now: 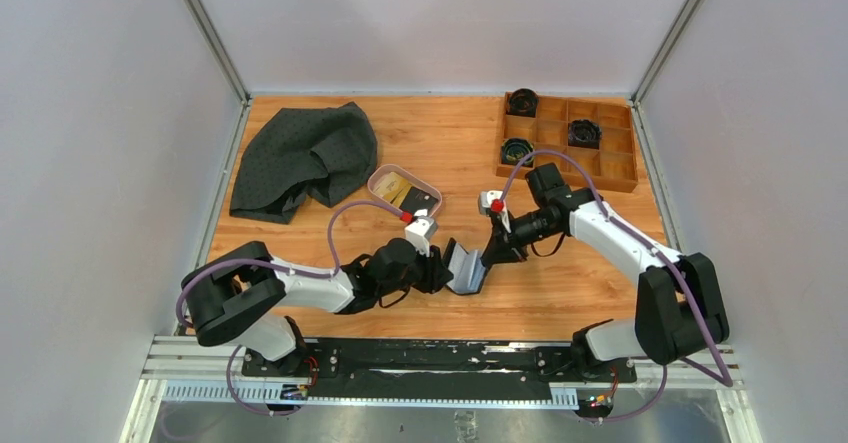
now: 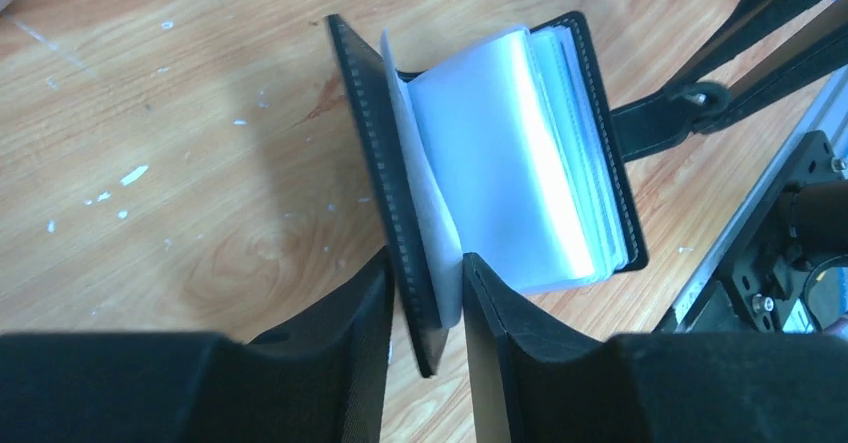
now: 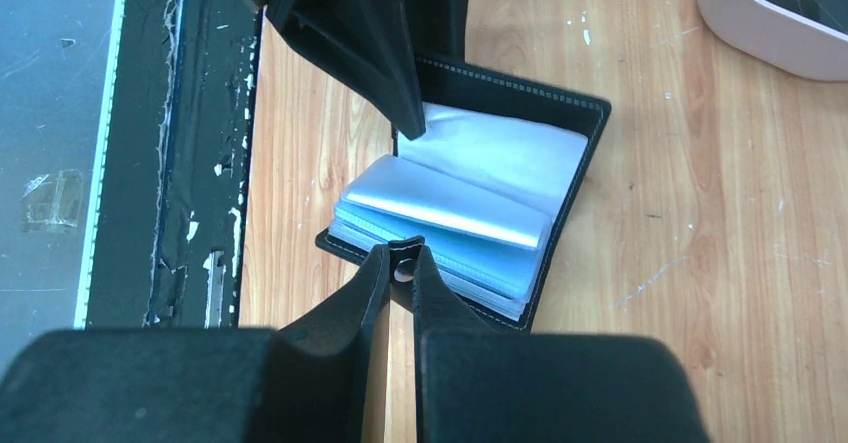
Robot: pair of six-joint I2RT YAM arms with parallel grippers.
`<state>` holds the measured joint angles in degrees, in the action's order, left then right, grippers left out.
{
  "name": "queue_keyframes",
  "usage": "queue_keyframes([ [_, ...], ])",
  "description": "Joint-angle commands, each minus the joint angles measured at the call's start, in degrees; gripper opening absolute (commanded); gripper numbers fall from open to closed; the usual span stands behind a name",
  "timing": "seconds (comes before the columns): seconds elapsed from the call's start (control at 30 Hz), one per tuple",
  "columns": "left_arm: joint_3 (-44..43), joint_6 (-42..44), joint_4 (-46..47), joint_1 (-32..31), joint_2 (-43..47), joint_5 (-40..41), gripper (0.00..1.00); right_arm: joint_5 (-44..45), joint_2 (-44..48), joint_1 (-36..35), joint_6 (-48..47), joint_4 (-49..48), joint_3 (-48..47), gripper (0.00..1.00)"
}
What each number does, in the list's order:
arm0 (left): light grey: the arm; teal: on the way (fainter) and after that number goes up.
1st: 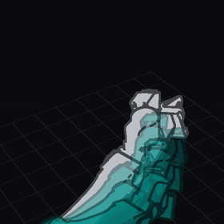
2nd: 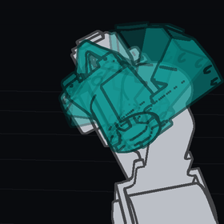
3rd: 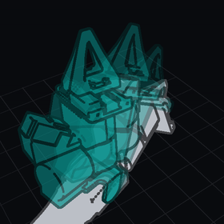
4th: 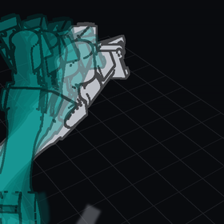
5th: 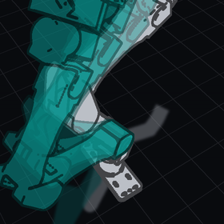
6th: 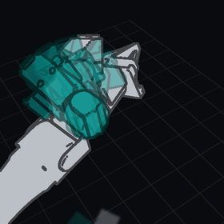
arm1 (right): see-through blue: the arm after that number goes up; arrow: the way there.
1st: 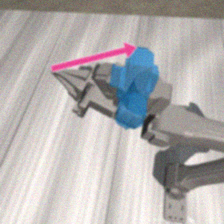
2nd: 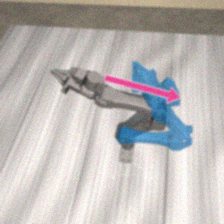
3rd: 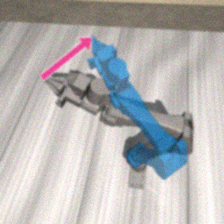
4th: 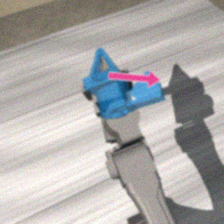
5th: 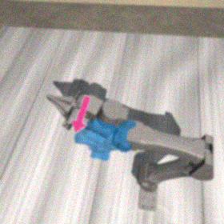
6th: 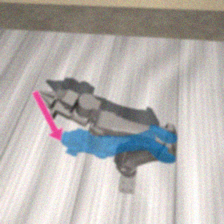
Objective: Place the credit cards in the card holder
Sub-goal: Open the card holder at the center of the board.
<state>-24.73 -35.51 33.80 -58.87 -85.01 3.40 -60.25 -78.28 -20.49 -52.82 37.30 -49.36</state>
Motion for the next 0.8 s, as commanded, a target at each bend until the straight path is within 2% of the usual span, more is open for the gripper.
queue_keyframes([
  [0.0,1.72,-1.64,-1.46,-0.3,2.62,4.45,0.32,2.92,1.46,1.71,-1.18,-0.18,-0.07,0.0],
  [0.1,3.8,-5.07,-1.41,-0.36,3.46,3.95,0.28,7.66,0.75,1.96,0.31,-3.47,1.6,0.03],
  [0.33,6.99,-10.86,-1.24,-0.28,1.71,3.59,0.26,17.27,-4.22,1.97,0.11,-3.5,1.38,0.13],
  [0.53,7.48,-10.74,-1.37,-0.29,2.74,2.97,0.27,24.17,-6.56,2.1,3.36,-3.24,0.11,0.3],
  [0.63,7.5,-10.67,-1.31,-0.29,2.99,2.14,0.3,22.68,-5.99,3.03,7.98,-2.99,-1.87,0.41],
  [0.77,7.59,-10.9,-1.27,-0.34,3.03,1.0,0.3,16.12,-0.07,3.53,12.03,-4.17,-1.85,0.57],
])
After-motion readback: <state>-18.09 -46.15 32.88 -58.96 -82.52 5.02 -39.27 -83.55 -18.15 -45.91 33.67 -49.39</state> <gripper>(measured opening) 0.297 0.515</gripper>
